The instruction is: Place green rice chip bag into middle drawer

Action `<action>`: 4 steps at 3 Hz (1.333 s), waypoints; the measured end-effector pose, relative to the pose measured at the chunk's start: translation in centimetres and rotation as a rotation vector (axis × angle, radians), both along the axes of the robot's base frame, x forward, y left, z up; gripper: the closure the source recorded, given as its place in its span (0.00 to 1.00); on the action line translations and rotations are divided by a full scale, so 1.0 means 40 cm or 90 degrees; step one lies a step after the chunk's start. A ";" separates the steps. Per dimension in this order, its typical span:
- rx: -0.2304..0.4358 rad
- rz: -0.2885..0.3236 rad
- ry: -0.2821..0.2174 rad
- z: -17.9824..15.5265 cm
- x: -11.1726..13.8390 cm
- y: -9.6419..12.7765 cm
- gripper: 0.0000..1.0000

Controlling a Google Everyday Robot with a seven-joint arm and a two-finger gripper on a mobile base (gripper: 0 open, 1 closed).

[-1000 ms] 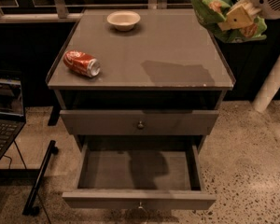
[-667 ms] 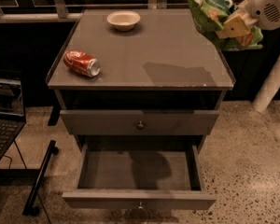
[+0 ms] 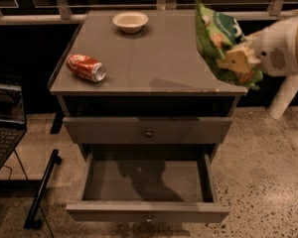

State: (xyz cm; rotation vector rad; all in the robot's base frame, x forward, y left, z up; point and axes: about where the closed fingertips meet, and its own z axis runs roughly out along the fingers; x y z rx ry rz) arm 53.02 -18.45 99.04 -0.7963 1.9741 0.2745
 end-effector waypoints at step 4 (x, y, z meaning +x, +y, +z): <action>0.138 -0.180 0.073 -0.503 -0.054 -0.093 1.00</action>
Offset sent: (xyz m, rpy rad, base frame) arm -0.0185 -0.0555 -0.2527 0.2298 0.0927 -0.4090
